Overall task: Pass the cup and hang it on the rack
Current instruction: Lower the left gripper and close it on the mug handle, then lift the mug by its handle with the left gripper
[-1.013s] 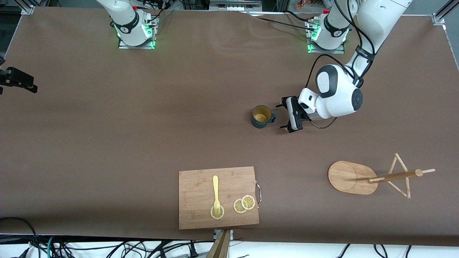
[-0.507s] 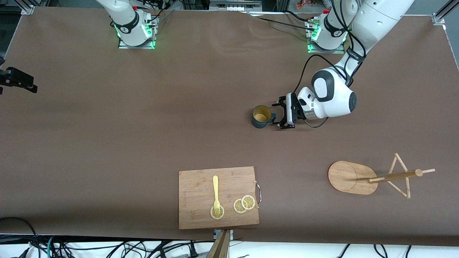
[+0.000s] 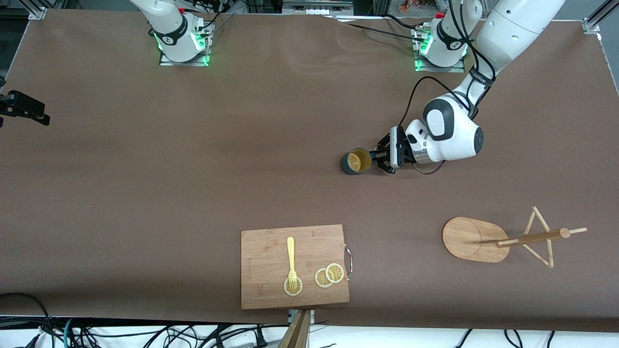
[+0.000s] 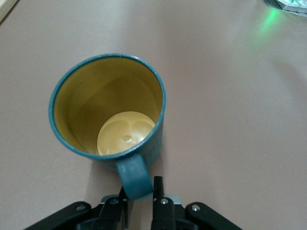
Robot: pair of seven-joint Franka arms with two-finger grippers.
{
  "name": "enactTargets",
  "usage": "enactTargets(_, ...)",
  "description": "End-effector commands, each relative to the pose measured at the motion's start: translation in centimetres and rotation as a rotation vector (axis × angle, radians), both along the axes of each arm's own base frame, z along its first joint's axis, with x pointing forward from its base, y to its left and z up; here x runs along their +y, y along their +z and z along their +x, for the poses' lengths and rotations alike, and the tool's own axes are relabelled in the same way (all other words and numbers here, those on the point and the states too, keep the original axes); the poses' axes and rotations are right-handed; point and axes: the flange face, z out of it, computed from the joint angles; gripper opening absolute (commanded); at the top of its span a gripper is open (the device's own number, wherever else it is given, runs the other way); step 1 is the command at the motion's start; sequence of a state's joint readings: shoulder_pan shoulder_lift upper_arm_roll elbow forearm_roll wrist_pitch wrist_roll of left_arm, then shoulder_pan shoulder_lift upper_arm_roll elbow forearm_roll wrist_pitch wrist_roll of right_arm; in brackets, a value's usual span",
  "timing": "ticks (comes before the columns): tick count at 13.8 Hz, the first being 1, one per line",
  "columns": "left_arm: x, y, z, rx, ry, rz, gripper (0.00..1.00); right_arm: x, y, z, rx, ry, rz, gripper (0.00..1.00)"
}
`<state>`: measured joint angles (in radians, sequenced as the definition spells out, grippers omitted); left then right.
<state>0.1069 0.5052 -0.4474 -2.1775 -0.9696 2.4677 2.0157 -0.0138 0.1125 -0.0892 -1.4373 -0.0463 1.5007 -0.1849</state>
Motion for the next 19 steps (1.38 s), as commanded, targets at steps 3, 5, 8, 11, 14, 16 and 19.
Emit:
enactTargets(3, 3.4, 2.9, 1.8, 0.03, 0.058, -0.097, 0.0, -0.4, 0.2, -0.1, -0.004, 0.002, -0.003, 1.0)
enactTargets(5, 5.9, 4.6, 3.0, 0.122, 0.103, -0.158, 0.0, -0.4, 0.2, -0.1, -0.004, 0.002, -0.003, 1.0)
enactTargets(8, 10.8, 5.7, 3.9, 0.266, 0.205, -0.23, 0.0, -0.5, 0.2, -0.1, -0.004, 0.002, -0.003, 1.0)
enactTargets(11, 16.4, 7.2, 4.7, 0.407, 0.315, -0.26, 0.0, -0.5, 0.2, -0.1, -0.004, 0.002, -0.003, 1.0)
enactTargets(14, 21.4, 10.4, 5.9, 0.57, 0.383, -0.256, 0.0, -0.5, 0.2, -0.1, -0.004, 0.001, -0.002, 1.0)
enactTargets(16, 23.7, 11.0, 5.2, 0.68, 0.412, -0.246, 0.0, -0.4, 0.2, -0.1, -0.004, 0.002, -0.002, 1.0)
enactTargets(19, 27.6, 11.6, 4.3, 0.874, 0.518, -0.262, 0.0, -0.6, 0.2, -0.2, -0.004, -0.001, -0.002, 1.0)
